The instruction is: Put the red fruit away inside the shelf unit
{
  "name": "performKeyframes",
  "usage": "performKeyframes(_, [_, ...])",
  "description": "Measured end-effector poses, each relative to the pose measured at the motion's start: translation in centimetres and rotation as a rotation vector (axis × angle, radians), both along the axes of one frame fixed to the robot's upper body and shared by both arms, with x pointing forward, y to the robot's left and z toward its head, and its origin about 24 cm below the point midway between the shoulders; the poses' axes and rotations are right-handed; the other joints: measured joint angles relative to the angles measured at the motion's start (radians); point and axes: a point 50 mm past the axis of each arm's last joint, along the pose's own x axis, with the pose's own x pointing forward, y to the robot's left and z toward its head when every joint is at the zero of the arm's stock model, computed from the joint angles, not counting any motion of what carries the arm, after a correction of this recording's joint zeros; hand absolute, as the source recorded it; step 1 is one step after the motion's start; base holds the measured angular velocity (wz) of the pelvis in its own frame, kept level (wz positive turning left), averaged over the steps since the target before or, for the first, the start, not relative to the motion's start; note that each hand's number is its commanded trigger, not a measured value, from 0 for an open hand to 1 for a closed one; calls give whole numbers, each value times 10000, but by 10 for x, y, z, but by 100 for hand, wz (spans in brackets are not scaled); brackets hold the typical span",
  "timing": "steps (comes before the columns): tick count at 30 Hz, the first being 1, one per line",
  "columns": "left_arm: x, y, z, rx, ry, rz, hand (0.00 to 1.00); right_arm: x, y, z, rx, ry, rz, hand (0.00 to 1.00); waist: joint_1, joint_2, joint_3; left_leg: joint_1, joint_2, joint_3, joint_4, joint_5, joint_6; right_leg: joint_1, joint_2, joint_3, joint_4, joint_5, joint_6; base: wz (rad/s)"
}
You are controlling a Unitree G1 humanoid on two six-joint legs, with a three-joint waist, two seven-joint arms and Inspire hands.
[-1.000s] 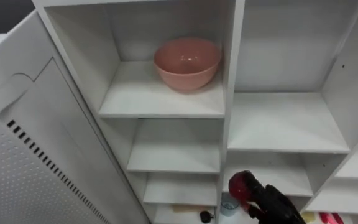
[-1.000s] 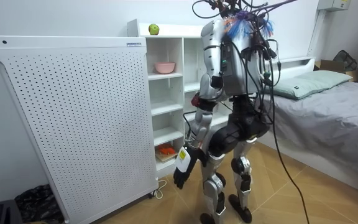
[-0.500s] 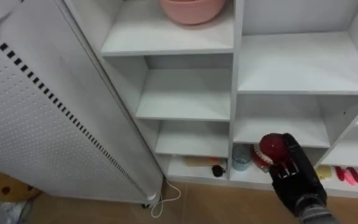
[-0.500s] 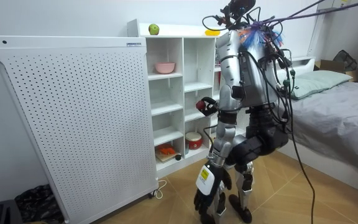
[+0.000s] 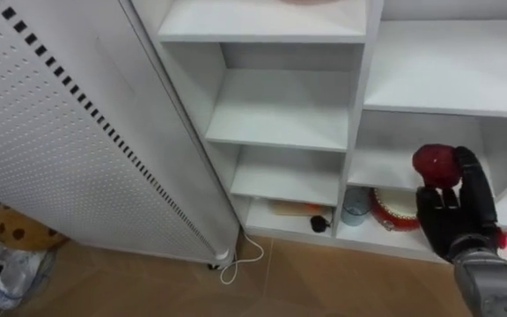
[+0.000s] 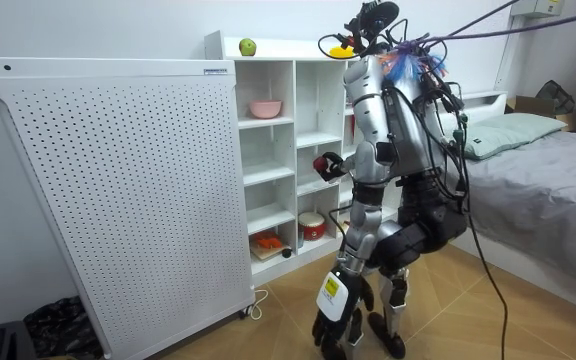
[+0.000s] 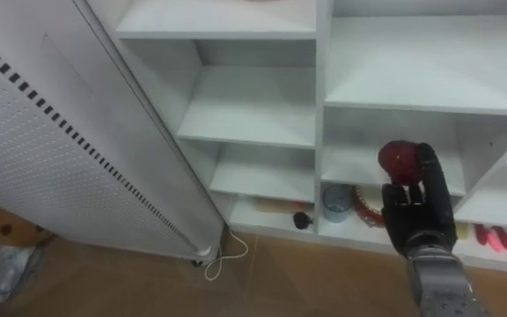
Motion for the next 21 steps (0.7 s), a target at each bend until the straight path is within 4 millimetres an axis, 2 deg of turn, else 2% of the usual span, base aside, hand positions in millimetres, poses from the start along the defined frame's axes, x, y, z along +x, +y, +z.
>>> performKeyframes(2, [-3,1,0,-3,12,24,0,2,0,4,31,-49,-33,100,23,22,-14,0,-3,6,-6,-7,10,0,1,4,-3,0,1,0])
performKeyframes(3, [-7,1,0,-18,72,38,0,2,-1,5,64,-68,-67,87,31,45,-29,1,-5,6,-8,-11,15,4,7,7,-3,0,1,0])
performKeyframes(4, [-10,0,-1,-36,167,47,0,2,-2,7,144,-63,-128,36,27,67,-43,2,-16,6,-27,-11,16,2,-1,5,-4,-2,5,0])
performKeyframes(5, [-11,0,-1,-45,200,55,0,2,-3,7,195,-63,-175,0,31,78,-50,2,-19,6,-34,-11,16,1,-5,4,-4,-4,8,0])
performKeyframes(11, [-18,-1,-2,-132,391,84,0,1,-12,11,476,156,-592,0,144,153,-98,7,-7,27,-66,-11,13,-22,-9,15,-4,-15,4,0])
performKeyframes(14, [-18,-1,-2,-184,418,69,0,3,-15,18,491,191,-703,0,166,172,-111,-21,-3,44,-40,-11,13,-49,-11,17,10,-16,2,0])
performKeyframes(16, [-18,-2,-2,-234,430,40,0,7,-14,31,559,-24,-750,0,150,171,-117,-136,-5,92,4,-11,15,-204,-51,47,95,-15,-1,0])
performKeyframes(21, [-18,-2,-2,-270,464,30,0,8,-16,35,655,-77,-910,0,192,171,-117,-135,-22,109,80,-18,25,-219,-113,40,212,-44,-22,1])
